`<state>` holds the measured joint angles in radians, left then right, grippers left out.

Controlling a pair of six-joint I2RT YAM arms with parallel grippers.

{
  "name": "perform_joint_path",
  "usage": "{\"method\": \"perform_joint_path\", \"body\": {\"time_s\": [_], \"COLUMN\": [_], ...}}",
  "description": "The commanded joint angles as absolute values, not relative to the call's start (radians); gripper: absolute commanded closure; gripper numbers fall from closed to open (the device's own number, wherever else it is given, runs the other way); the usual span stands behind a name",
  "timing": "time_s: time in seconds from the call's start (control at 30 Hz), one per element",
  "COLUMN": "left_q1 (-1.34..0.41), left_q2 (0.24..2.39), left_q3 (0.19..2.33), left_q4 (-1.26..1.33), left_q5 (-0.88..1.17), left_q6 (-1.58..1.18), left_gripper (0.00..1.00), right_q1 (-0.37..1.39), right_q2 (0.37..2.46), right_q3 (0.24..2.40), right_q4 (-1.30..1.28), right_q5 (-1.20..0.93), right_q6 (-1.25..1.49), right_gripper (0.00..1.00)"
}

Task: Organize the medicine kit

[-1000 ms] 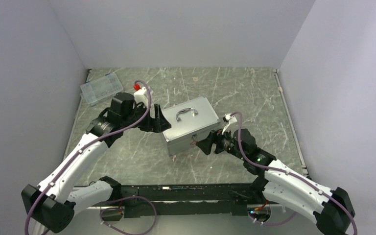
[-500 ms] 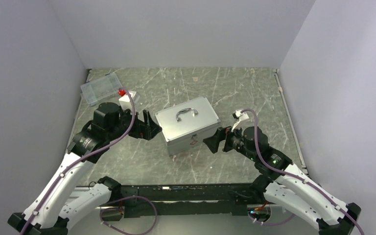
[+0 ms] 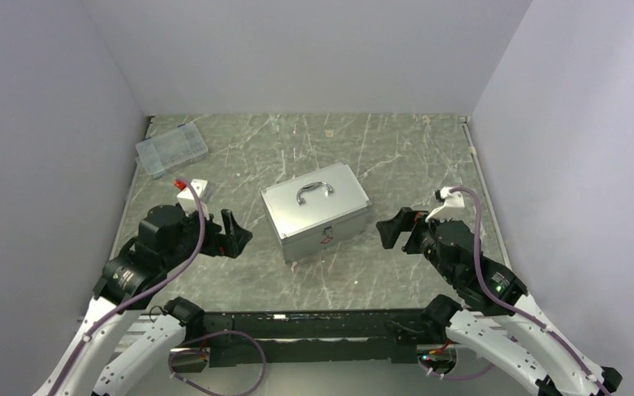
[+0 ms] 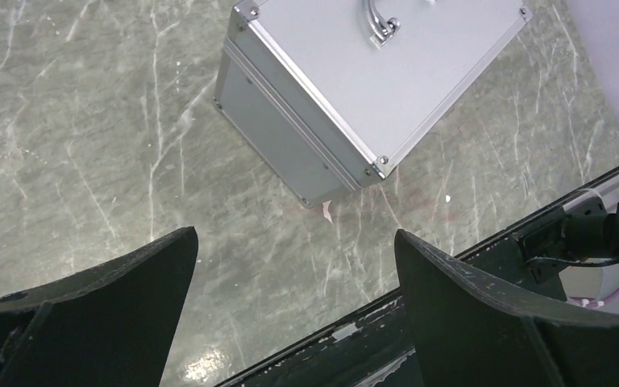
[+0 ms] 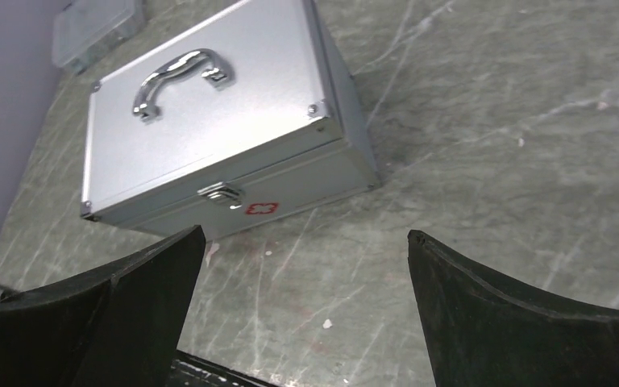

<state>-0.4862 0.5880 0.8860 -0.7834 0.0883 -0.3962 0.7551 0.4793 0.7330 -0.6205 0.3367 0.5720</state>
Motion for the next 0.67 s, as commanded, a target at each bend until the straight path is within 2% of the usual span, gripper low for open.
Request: {"method": "perform_joint_path", "body": {"time_s": [0.0,0.3,0.63], "left_q1": [-0.489,-0.488,-0.489], "left_q2": [0.508,0.361,0.401], "left_q3": [0.830,0.762,0.767], "left_q4": [-0.769,-0.724,-0.729], "left_q5": [0.042,0.046,0.065], "left_q6": [-0.397,-0.393,-0.394], "left_gripper": [0.01,0.01,0.01], "right_q1": [0.755,0.753,0.754], "right_q2": [0.472,0.408,0.404], "right_q3": [0.769,0.756,0.757], "right_q4": [-0.736,-0.747,-0.757], "right_q5": [0.462,0.502,0.490], "right_q6": [0.622,0.646,0.632], "right_gripper": [0.00,0.00,0.00]}}
